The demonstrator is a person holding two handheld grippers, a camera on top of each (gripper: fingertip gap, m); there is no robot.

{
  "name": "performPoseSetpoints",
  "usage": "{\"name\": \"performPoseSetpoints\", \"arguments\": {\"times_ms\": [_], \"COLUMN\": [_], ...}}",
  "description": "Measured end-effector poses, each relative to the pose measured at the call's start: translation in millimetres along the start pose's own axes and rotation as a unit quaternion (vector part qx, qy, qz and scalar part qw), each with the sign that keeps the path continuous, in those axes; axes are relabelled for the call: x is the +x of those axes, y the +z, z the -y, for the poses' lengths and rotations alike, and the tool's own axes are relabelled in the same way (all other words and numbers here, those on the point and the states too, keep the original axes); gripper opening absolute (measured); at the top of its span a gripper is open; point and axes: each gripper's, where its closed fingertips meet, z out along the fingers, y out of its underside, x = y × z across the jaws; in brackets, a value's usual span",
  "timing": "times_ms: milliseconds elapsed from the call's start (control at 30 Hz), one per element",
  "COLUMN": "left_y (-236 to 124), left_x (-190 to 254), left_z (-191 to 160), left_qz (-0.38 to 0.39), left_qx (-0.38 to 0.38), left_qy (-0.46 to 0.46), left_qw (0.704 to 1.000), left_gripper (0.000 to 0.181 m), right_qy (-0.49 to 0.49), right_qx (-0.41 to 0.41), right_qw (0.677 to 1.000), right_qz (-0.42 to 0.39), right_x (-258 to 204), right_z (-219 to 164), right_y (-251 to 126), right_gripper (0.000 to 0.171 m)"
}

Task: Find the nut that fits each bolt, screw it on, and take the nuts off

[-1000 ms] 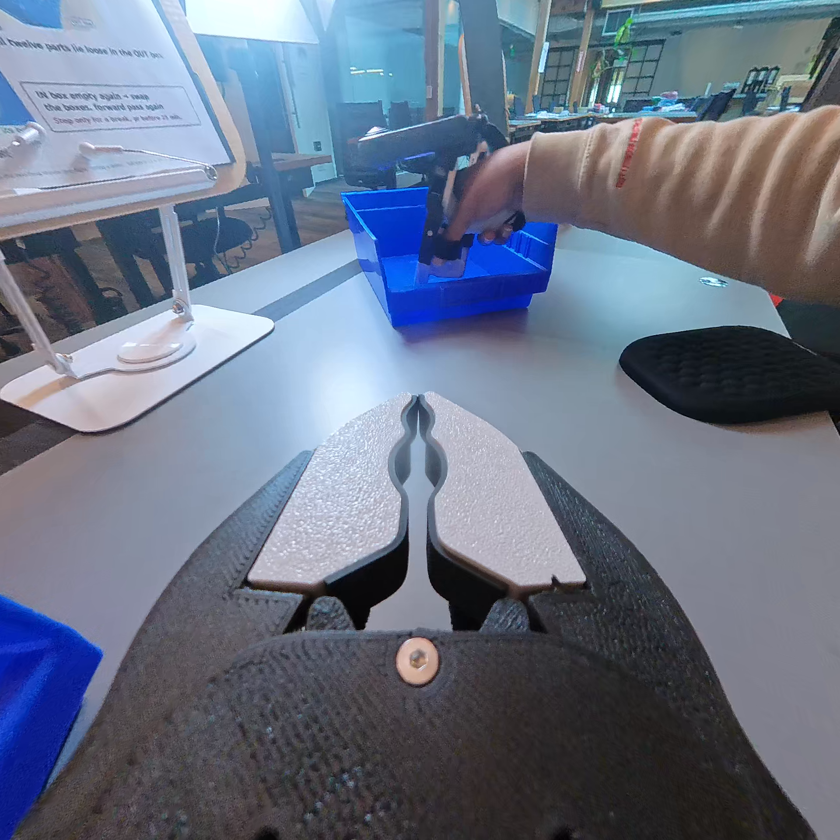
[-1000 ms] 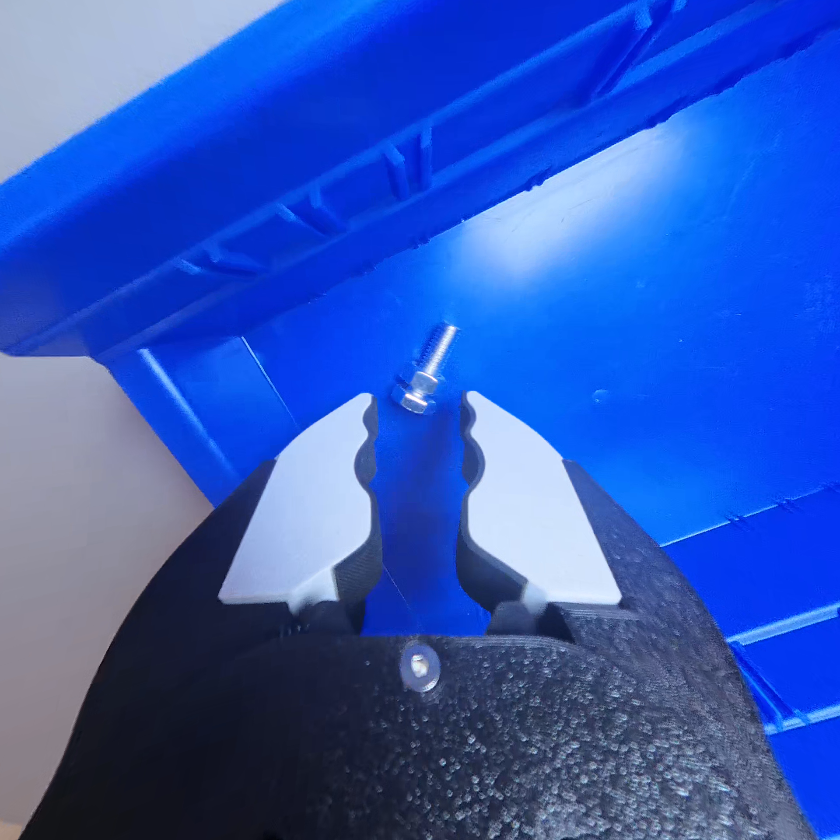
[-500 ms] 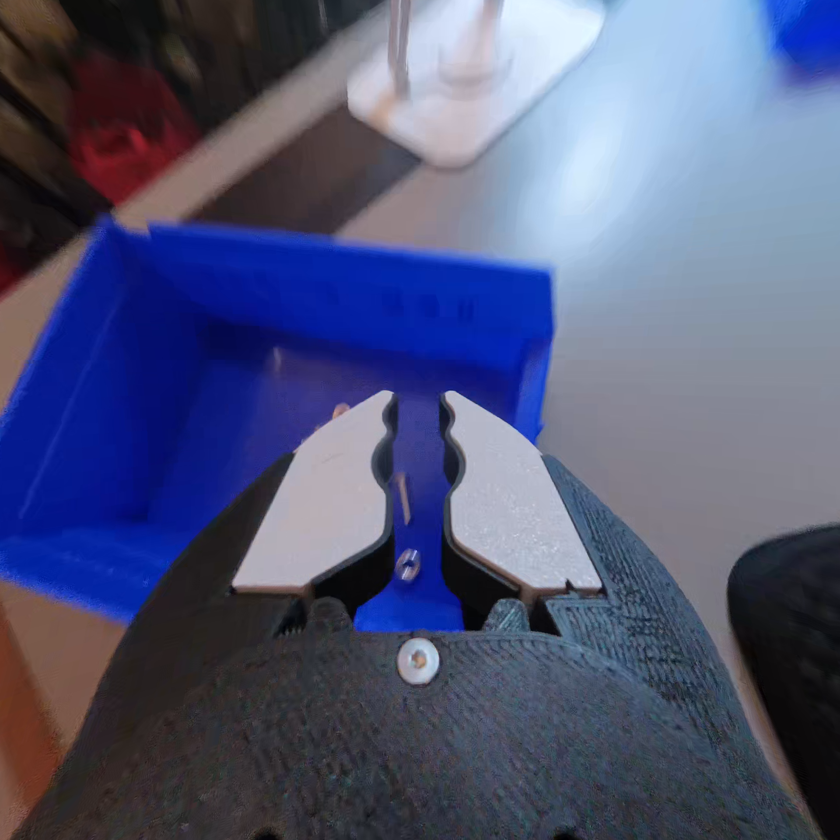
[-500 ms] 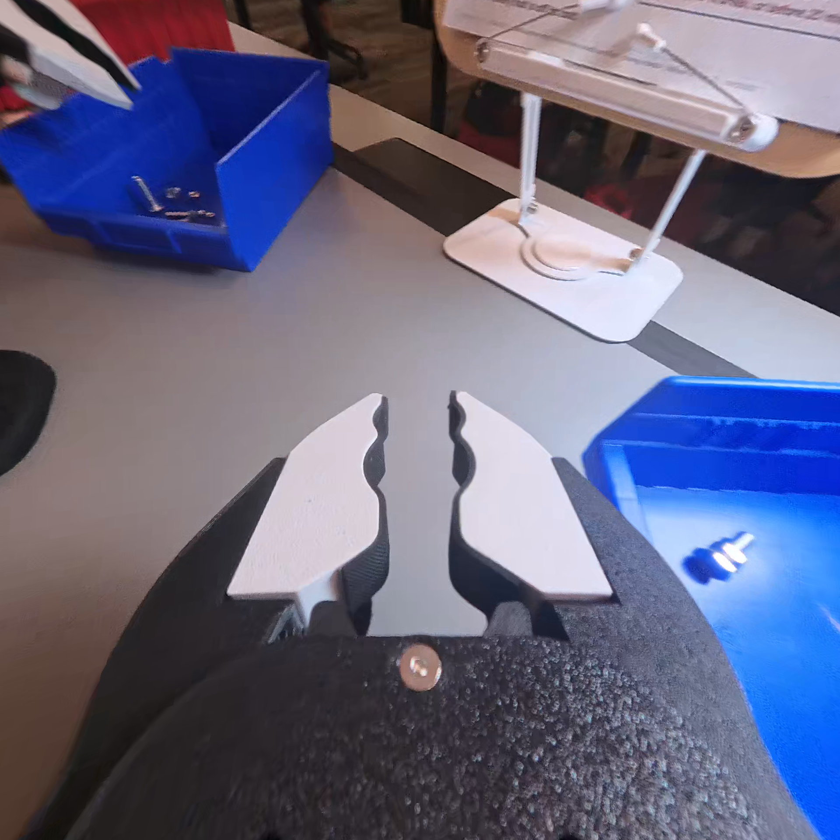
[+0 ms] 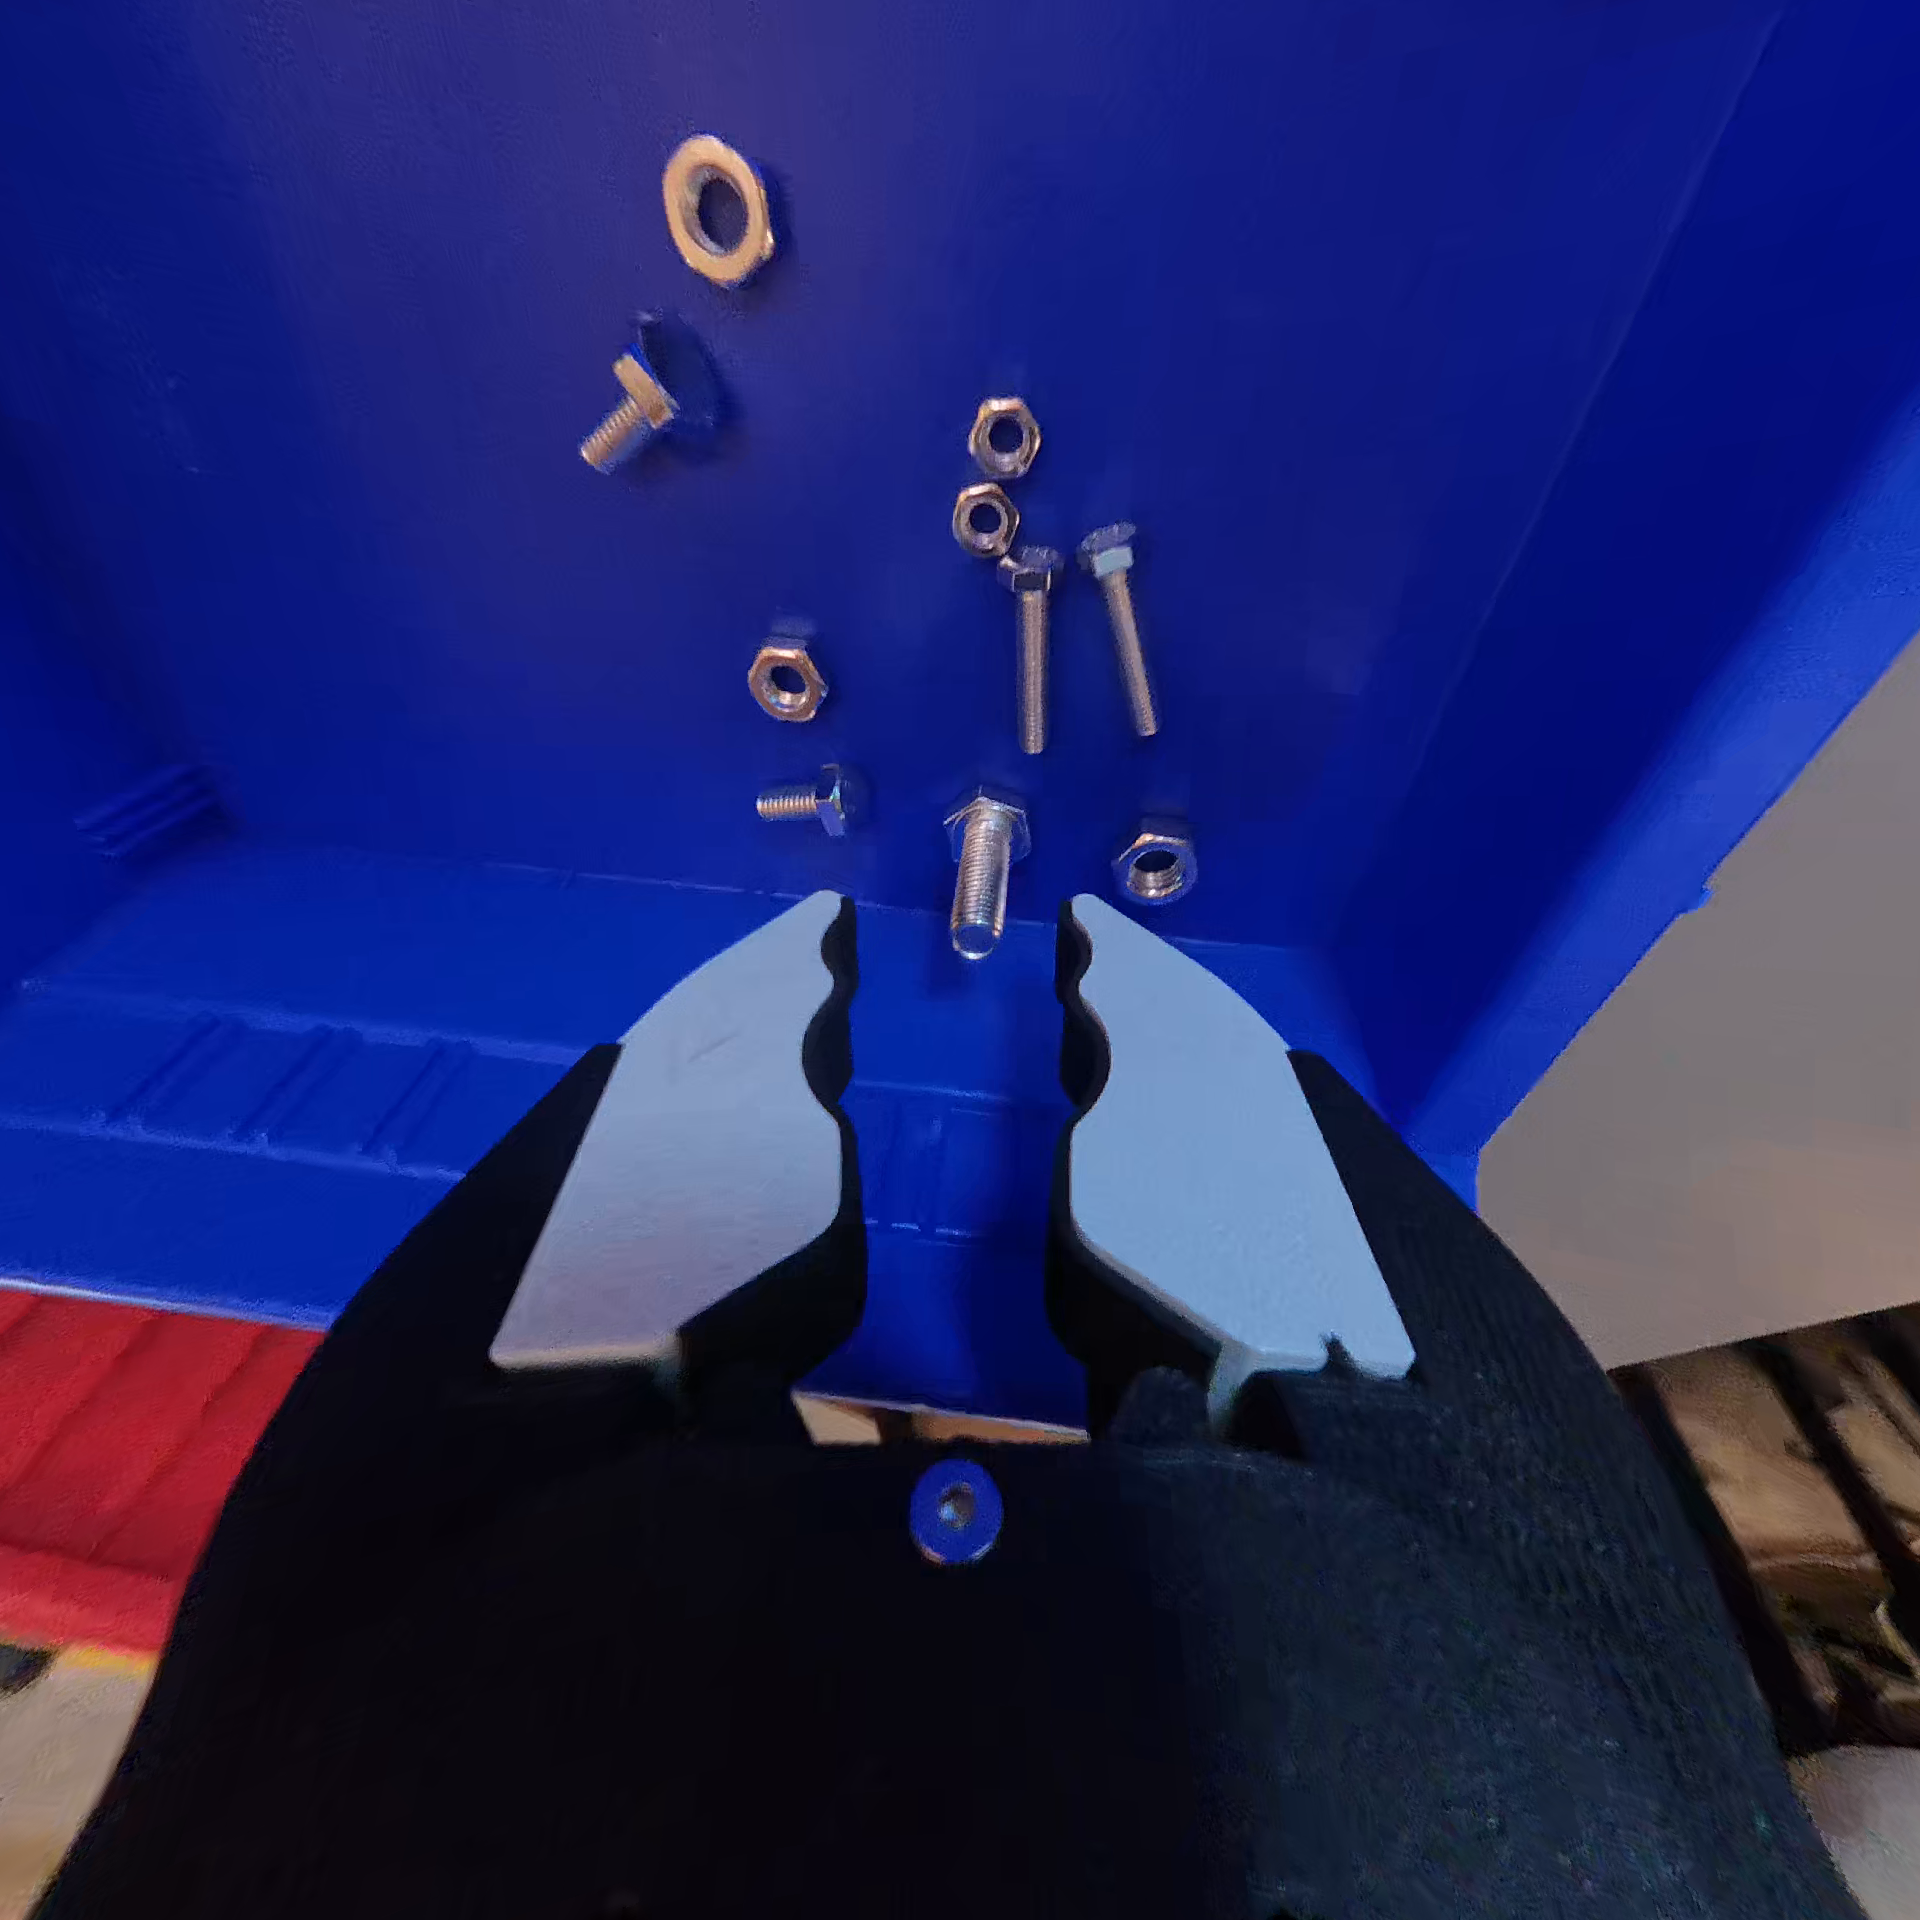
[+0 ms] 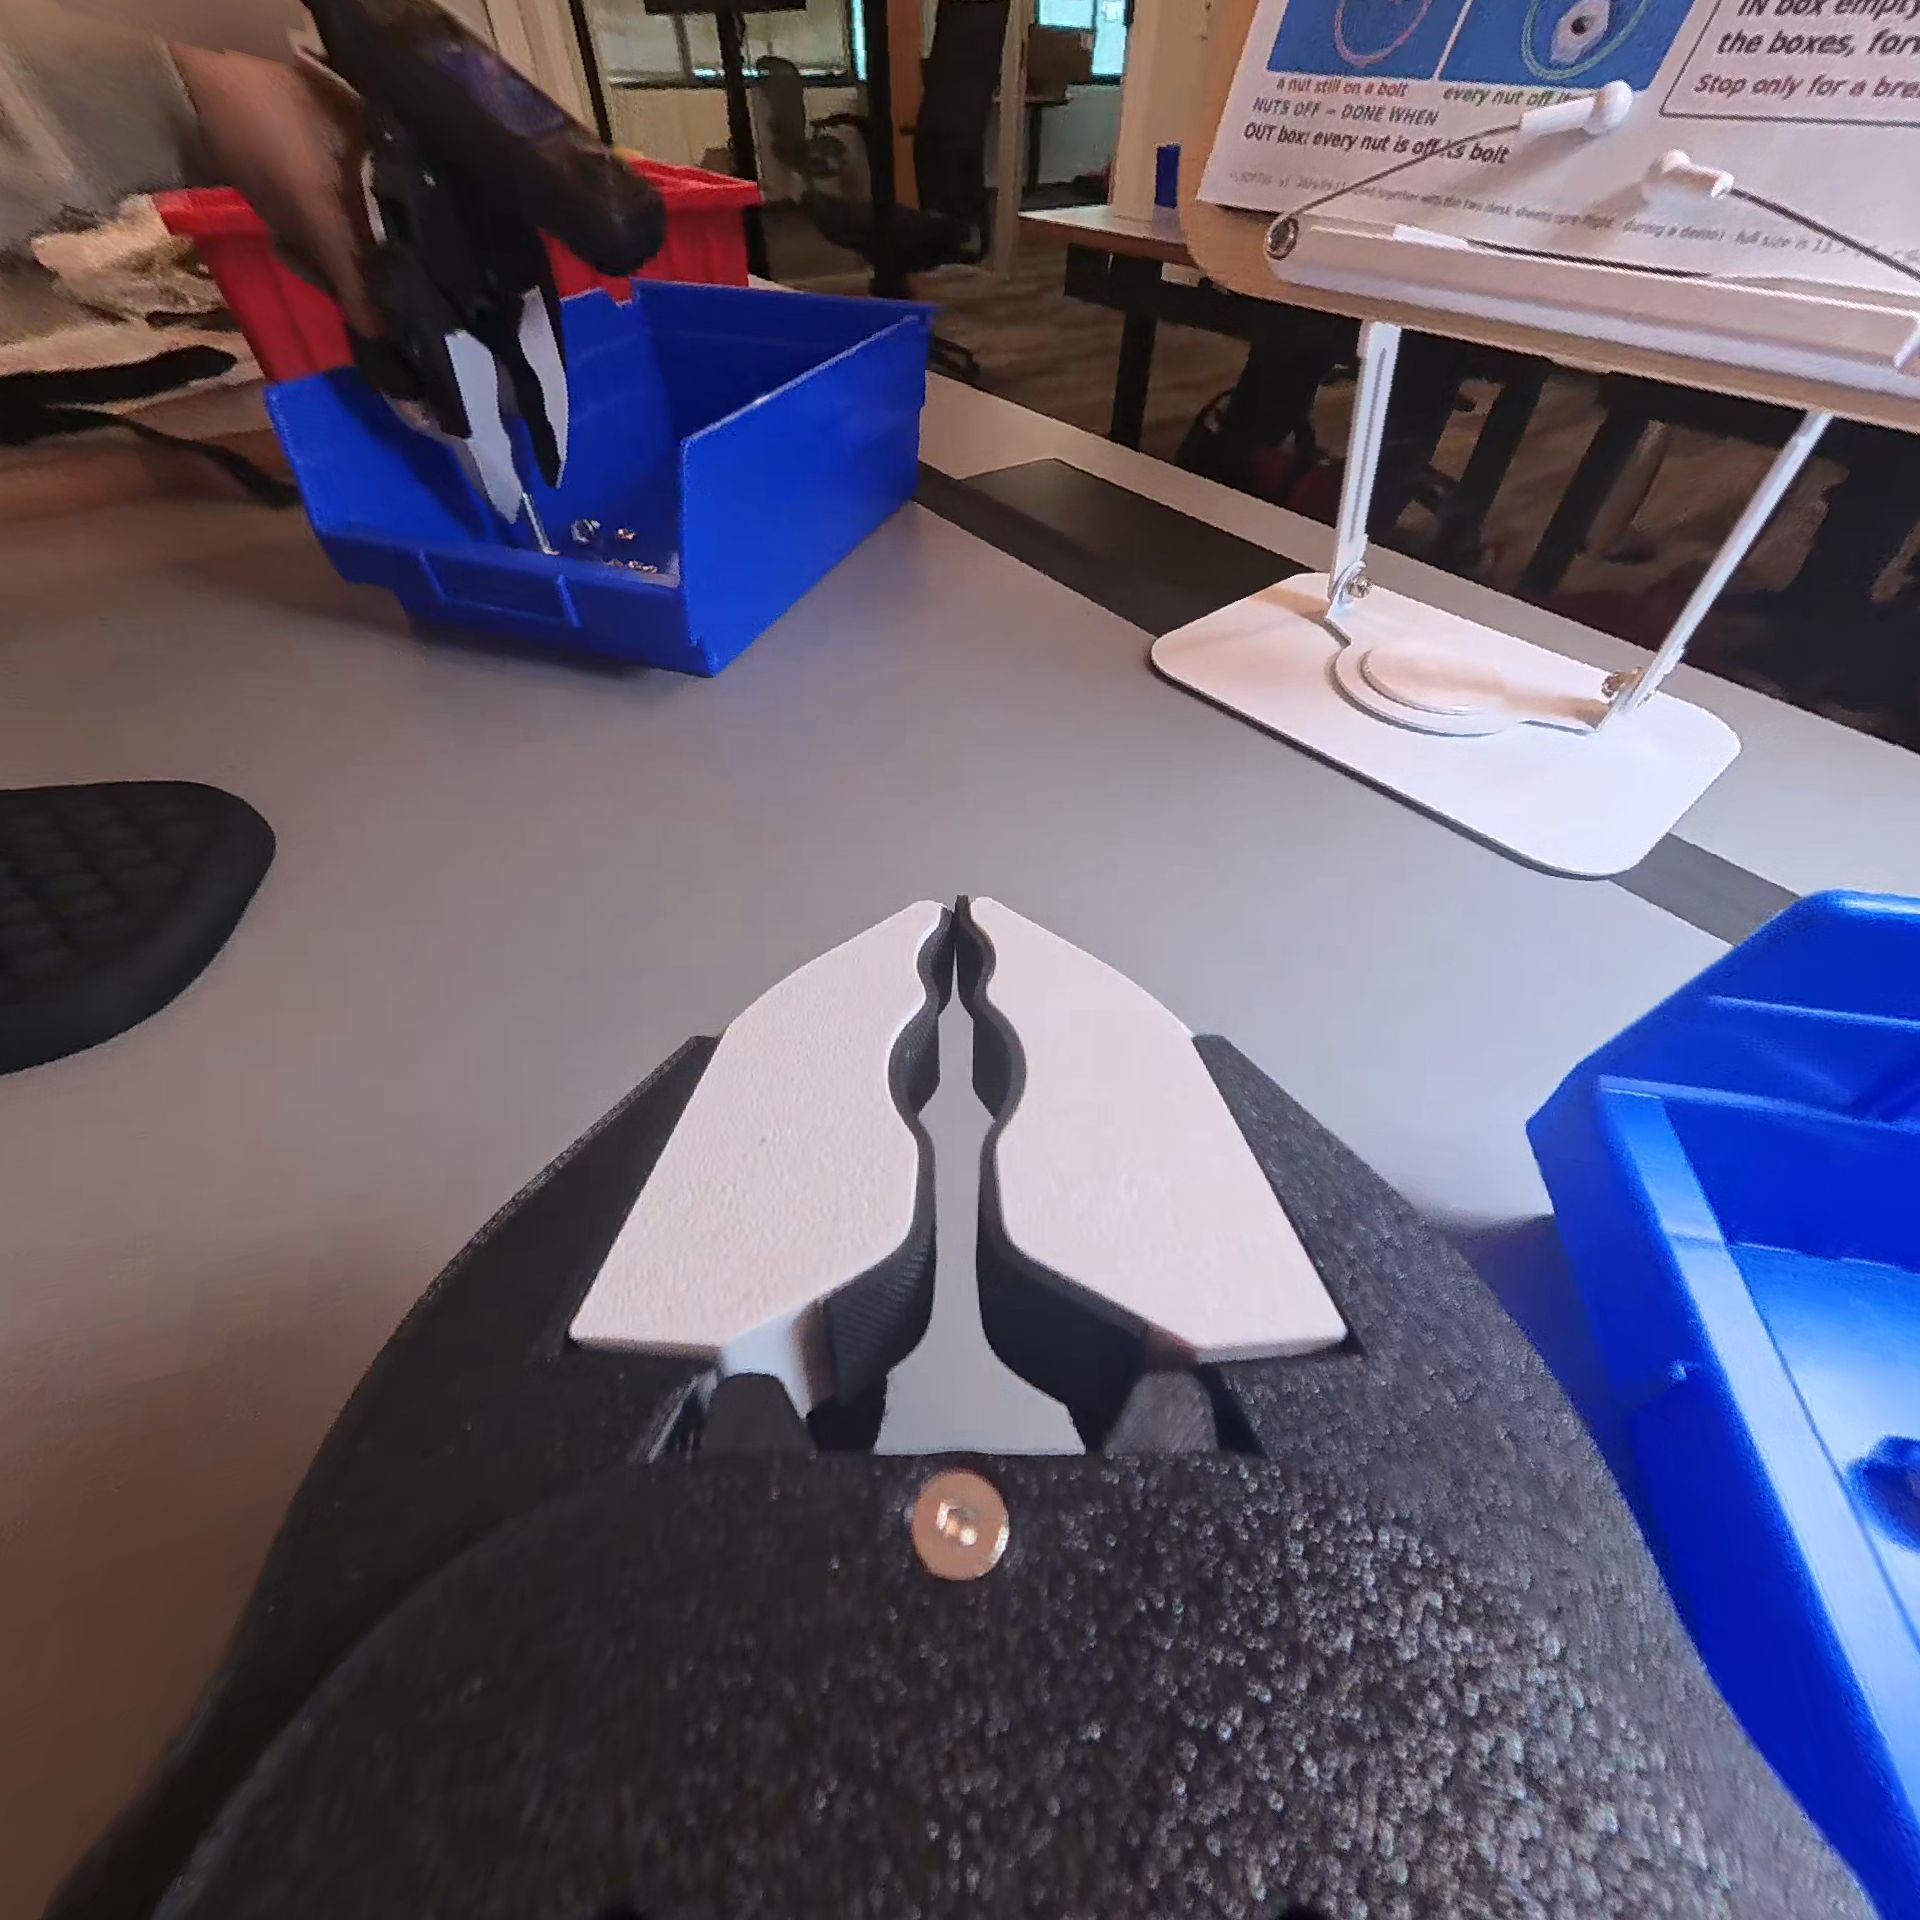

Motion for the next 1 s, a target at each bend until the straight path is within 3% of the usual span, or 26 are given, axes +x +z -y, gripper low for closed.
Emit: {"name": "performPoseSetpoints", "arguments": {"times_ms": [133, 200, 233, 400, 600, 800, 1000], "left_y": [7.8, 7.9, 4.4, -50.4, -123.9, -131.9, -129.8], "left_x": [-0.6, 1.2, 1.3, 43.8, 165.0, 265.0, 294.7], "left_z": [-6.5, -7.2, -7.8, 27.3, 94.7, 151.3, 170.7], "left_qz": [0.027, 0.036, 0.043, 0.013, -0.054, -0.098, -0.086], "left_qx": [-0.075, -0.099, -0.107, 0.010, 0.151, 0.177, 0.159], "left_qy": [0.044, 0.066, 0.073, 0.117, 0.223, 0.268, 0.297], "left_qw": [0.996, 0.992, 0.991, 0.993, 0.962, 0.942, 0.938], "left_gripper": [0.033, 0.011, 0.011, 0.010, 0.010, 0.010, 0.010], "right_qy": [0.015, 0.012, 0.012, -0.008, -0.081, -0.095, -0.083], "right_qx": [0.003, 0.005, 0.007, 0.036, 0.015, -0.013, -0.022], "right_qw": [1.000, 1.000, 1.000, 0.999, 0.993, 0.988, 0.992], "right_qz": [0.004, 0.002, 0.002, 0.032, 0.084, 0.118, 0.093], "right_x": [1.7, 2.0, 1.7, -18.7, -85.4, -145.5, -137.7], "right_z": [-1.2, -0.1, 1.0, 15.5, 20.1, -2.9, -10.3], "right_y": [-1.6, -2.7, -3.3, -2.9, 19.7, 42.2, 45.7], "right_gripper": [0.000, 0.000, 0.000, 0.000, 0.017, 0.033, 0.033]}}
